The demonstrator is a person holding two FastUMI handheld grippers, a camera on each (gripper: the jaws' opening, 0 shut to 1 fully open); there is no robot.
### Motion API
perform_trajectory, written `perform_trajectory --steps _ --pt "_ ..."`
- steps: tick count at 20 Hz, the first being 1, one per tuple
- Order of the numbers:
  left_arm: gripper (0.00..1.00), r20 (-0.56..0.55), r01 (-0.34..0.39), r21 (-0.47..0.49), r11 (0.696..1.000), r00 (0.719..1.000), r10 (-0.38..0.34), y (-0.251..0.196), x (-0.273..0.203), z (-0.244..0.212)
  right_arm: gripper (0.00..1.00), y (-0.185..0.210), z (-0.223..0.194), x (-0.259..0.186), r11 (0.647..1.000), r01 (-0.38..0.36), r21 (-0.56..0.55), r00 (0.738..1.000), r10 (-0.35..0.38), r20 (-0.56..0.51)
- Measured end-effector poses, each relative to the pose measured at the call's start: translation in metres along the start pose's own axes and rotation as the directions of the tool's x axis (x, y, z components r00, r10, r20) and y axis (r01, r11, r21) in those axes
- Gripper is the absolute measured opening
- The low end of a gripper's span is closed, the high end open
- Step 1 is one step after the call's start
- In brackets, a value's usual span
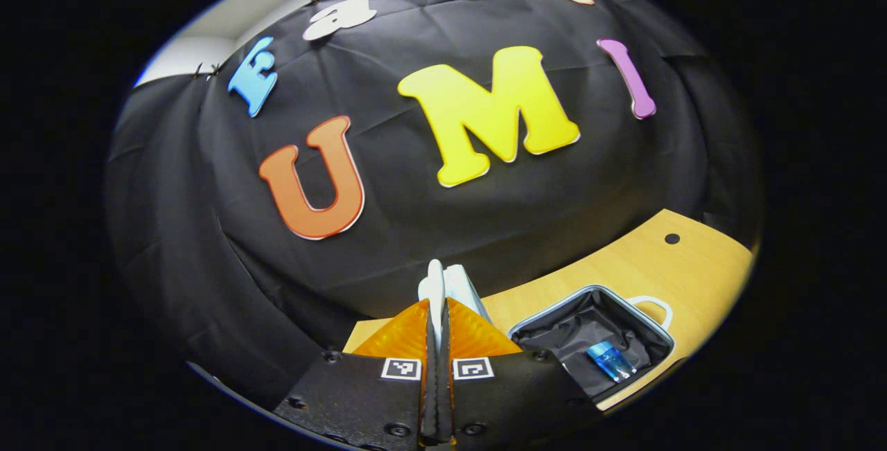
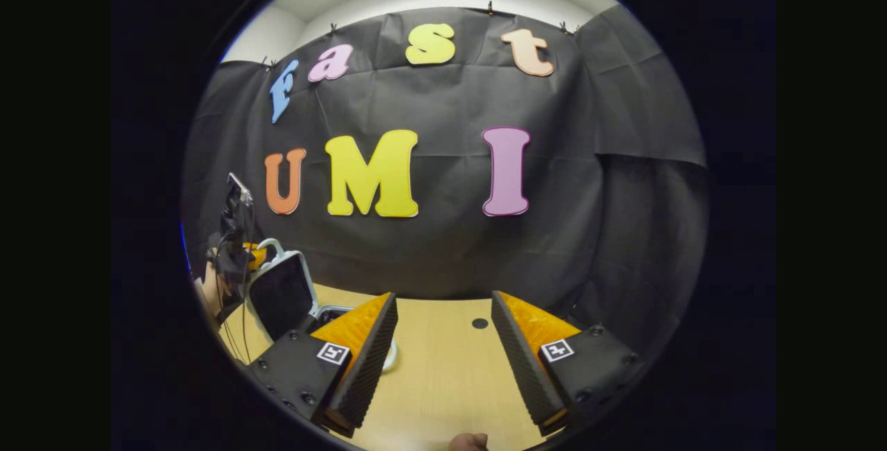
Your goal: First open the suitcase, pack the skin care products into it, and then close the suitcase.
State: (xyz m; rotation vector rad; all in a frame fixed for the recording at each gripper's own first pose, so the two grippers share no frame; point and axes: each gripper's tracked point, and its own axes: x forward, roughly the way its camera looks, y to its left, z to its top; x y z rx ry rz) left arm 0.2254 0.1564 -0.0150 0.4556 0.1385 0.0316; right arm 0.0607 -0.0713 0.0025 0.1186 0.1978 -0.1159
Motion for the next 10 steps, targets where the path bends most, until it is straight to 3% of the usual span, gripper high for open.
perform_trajectory --steps 4,10 --pt "0.03 0.033 0.033 -0.016 0.999 0.999 -0.033 -0.060 -0.006 0.018 0.81 -0.012 -0.002 -0.005 0.999 0.033 -0.007 0.999 -0.033 0.003" --pt "0.03 0.035 0.008 -0.092 0.996 0.999 -0.005 -0.136 -0.005 0.019 0.82 -0.032 -0.015 -0.010 0.998 0.070 -0.003 0.997 -0.070 -0.018"
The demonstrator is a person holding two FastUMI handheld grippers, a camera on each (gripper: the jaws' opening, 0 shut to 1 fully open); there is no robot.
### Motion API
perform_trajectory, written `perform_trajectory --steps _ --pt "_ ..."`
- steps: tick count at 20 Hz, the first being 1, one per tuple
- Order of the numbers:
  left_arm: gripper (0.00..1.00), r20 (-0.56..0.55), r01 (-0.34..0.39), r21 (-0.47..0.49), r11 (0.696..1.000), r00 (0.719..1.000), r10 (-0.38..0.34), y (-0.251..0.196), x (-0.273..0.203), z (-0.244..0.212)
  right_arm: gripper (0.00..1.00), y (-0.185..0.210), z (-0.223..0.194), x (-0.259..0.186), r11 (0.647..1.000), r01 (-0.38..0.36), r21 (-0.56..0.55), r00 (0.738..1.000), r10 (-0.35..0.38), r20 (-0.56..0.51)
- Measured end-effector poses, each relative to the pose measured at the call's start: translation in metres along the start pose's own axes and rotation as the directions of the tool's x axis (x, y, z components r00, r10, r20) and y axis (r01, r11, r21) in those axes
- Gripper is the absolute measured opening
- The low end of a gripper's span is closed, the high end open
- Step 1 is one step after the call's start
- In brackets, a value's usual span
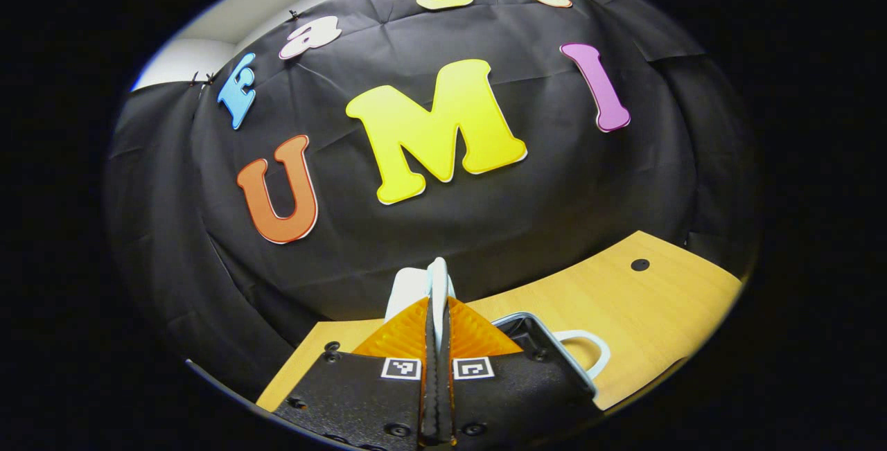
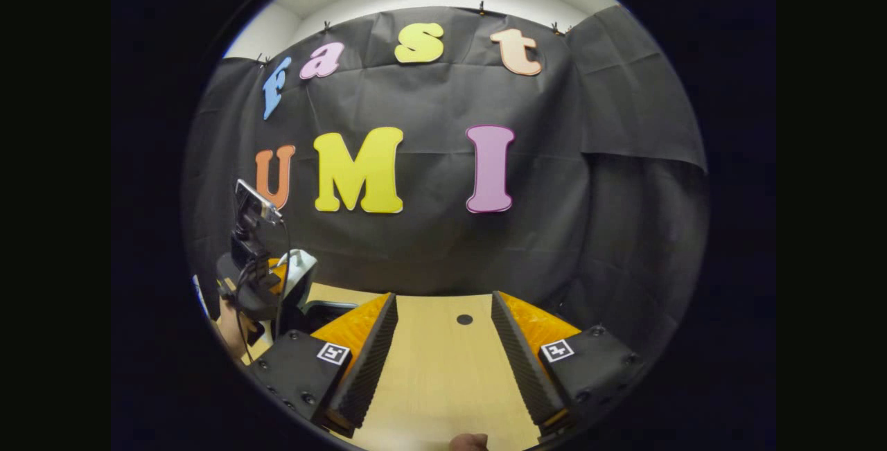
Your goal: First open the suitcase, pack the skin care products into it, and then close the suitcase.
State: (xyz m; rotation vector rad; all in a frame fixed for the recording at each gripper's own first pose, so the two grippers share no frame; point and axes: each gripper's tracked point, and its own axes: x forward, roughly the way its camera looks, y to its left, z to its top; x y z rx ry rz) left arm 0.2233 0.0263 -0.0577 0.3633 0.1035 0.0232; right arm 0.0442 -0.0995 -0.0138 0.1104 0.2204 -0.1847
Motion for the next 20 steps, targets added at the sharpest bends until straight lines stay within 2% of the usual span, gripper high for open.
perform_trajectory --steps 3,9,13,18,20 --pt "0.03 -0.021 0.053 -0.003 0.999 0.998 -0.053 -0.051 0.004 -0.014 0.81 -0.012 -0.010 0.001 1.000 0.017 -0.004 1.000 -0.017 -0.017" --pt "0.03 -0.100 0.132 0.084 0.988 0.987 -0.123 -0.126 0.016 -0.064 0.81 -0.031 -0.038 0.003 1.000 0.027 -0.007 0.997 -0.027 -0.073" --pt "0.03 -0.160 0.150 0.085 0.985 0.978 -0.135 -0.157 0.026 -0.094 0.81 -0.047 -0.059 0.007 0.999 0.034 -0.033 0.993 -0.037 -0.109" --pt "0.04 -0.230 0.134 0.091 0.987 0.967 -0.110 -0.181 0.032 -0.121 0.82 -0.066 -0.076 0.010 0.999 0.025 -0.029 0.989 -0.029 -0.148" --pt "0.08 -0.245 0.139 0.075 0.987 0.962 -0.117 -0.186 0.032 -0.123 0.82 -0.075 -0.077 0.011 0.999 0.024 -0.027 0.989 -0.027 -0.147"
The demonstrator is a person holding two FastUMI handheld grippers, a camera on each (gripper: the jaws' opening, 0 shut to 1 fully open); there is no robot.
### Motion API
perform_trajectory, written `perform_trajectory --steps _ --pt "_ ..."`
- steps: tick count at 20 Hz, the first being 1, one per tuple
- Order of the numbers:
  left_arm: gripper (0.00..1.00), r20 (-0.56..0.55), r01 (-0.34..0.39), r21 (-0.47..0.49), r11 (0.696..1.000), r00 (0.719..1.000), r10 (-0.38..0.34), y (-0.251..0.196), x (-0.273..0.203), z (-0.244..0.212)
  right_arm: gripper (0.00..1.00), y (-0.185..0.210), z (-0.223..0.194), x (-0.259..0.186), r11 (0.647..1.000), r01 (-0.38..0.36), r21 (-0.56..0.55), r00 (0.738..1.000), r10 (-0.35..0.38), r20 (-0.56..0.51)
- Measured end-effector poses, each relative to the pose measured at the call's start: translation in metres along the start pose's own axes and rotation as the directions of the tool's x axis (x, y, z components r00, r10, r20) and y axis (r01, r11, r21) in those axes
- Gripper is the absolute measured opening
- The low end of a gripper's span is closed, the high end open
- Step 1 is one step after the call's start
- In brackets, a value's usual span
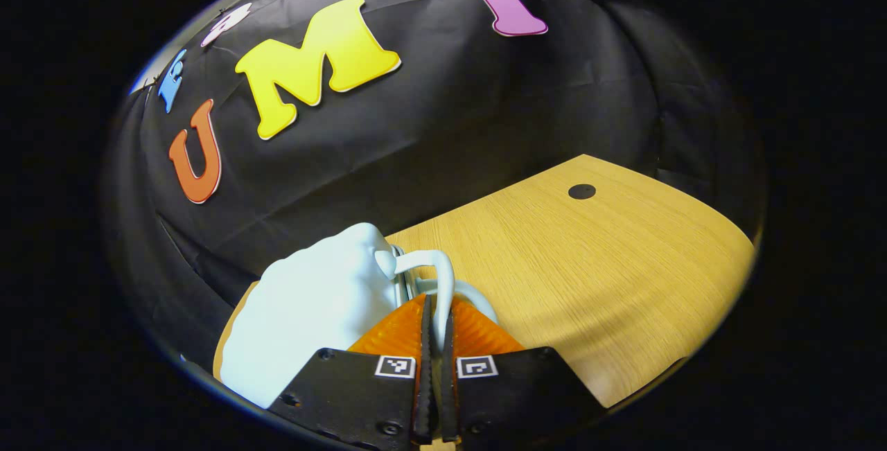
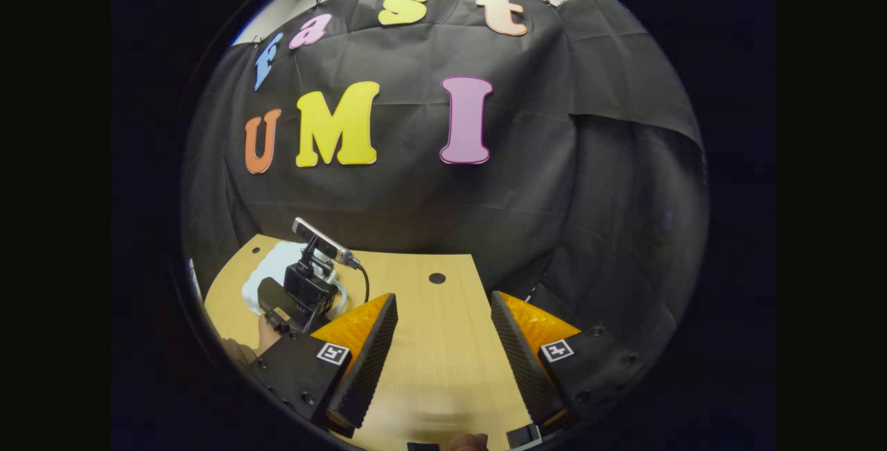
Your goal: First open the suitcase, pack the skin care products into it, and then close the suitcase.
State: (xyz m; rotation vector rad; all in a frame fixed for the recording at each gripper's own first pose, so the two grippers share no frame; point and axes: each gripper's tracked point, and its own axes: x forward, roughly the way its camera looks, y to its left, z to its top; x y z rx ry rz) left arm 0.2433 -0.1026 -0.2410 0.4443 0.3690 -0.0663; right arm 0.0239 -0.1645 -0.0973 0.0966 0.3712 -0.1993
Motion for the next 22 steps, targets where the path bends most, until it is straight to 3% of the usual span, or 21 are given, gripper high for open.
perform_trajectory --steps 2,3,7,8,9,15,22 --pt "0.17 -0.026 0.019 -0.036 0.999 0.999 -0.020 -0.004 -0.002 -0.001 0.82 -0.007 -0.001 0.000 1.000 -0.001 0.009 1.000 0.001 -0.002" --pt "0.30 -0.029 0.035 -0.072 0.997 0.999 -0.037 -0.007 -0.003 0.000 0.81 -0.011 0.000 0.001 1.000 -0.001 0.014 1.000 0.001 -0.001" --pt "0.54 0.073 0.011 -0.151 0.988 0.997 0.000 0.014 -0.035 0.048 0.81 -0.017 0.009 -0.003 0.999 0.000 0.036 1.000 0.000 0.003" --pt "0.80 0.113 0.019 -0.168 0.986 0.994 0.000 0.019 -0.046 0.064 0.80 -0.015 0.013 -0.004 0.999 0.001 0.035 1.000 -0.001 0.011" --pt "0.97 0.149 0.017 -0.193 0.981 0.989 0.012 0.029 -0.060 0.078 0.81 -0.010 0.018 -0.005 0.999 0.000 0.034 1.000 0.000 0.021" --pt "0.98 0.267 0.003 -0.302 0.953 0.960 0.082 0.115 -0.163 0.124 0.81 0.054 0.048 -0.021 0.999 -0.035 0.011 0.995 0.034 0.090" --pt "0.98 0.277 -0.033 -0.390 0.920 0.949 0.151 0.209 -0.259 0.104 0.81 0.156 0.052 -0.051 0.996 -0.088 0.007 0.989 0.086 0.118"
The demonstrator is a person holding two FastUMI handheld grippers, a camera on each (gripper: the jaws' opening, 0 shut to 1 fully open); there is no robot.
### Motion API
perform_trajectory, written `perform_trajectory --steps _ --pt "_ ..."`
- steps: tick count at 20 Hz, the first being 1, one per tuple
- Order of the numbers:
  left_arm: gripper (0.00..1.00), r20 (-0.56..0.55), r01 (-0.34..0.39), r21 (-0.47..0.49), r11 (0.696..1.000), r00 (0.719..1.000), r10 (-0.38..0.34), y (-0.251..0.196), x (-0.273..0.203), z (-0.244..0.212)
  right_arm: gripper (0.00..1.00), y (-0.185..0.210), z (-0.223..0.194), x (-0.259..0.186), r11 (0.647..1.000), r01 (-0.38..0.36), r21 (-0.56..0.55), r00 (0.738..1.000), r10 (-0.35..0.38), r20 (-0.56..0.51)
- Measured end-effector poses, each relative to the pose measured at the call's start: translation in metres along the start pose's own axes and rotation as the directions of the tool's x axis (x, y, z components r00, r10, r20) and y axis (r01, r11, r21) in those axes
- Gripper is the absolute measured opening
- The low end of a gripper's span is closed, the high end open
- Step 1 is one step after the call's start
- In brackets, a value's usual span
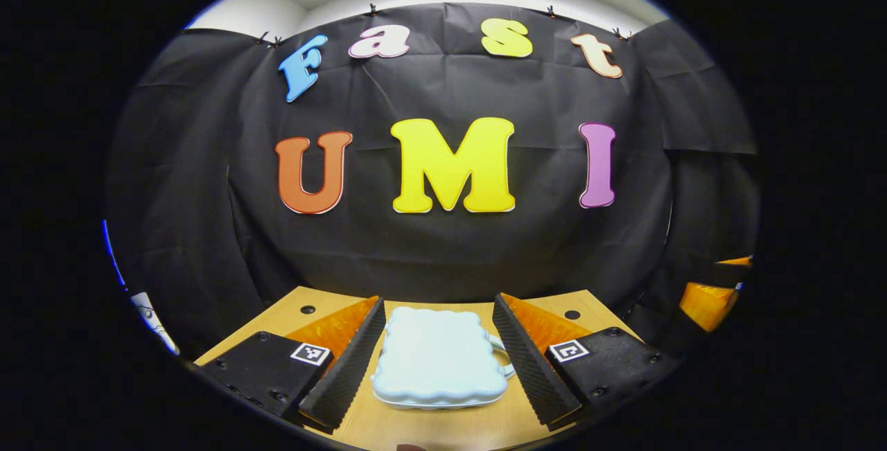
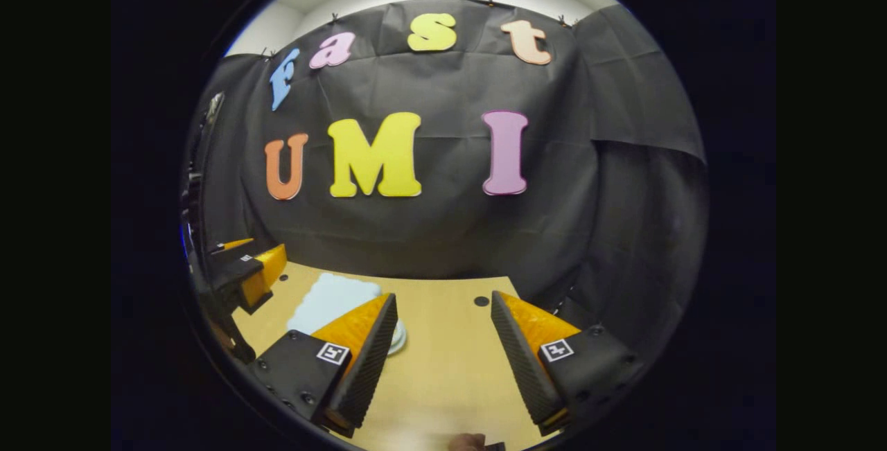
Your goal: First open the suitcase, pack the skin care products into it, and then close the suitcase.
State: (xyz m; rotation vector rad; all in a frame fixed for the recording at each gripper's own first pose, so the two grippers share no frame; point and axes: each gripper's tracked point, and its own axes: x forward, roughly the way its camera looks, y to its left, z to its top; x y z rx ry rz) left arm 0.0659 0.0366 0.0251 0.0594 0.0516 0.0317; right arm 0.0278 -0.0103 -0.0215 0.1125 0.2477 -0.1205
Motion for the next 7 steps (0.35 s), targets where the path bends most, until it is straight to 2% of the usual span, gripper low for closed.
perform_trajectory --steps 3,7 --pt "0.98 0.001 -0.014 0.013 1.000 1.000 0.014 0.035 -0.018 -0.006 0.80 0.046 -0.002 -0.012 0.999 -0.041 -0.005 0.999 0.041 0.005" --pt "0.99 0.002 -0.012 0.011 1.000 1.000 0.012 0.061 -0.032 -0.007 0.81 0.088 0.005 -0.024 0.996 -0.079 -0.047 0.996 0.081 0.036"
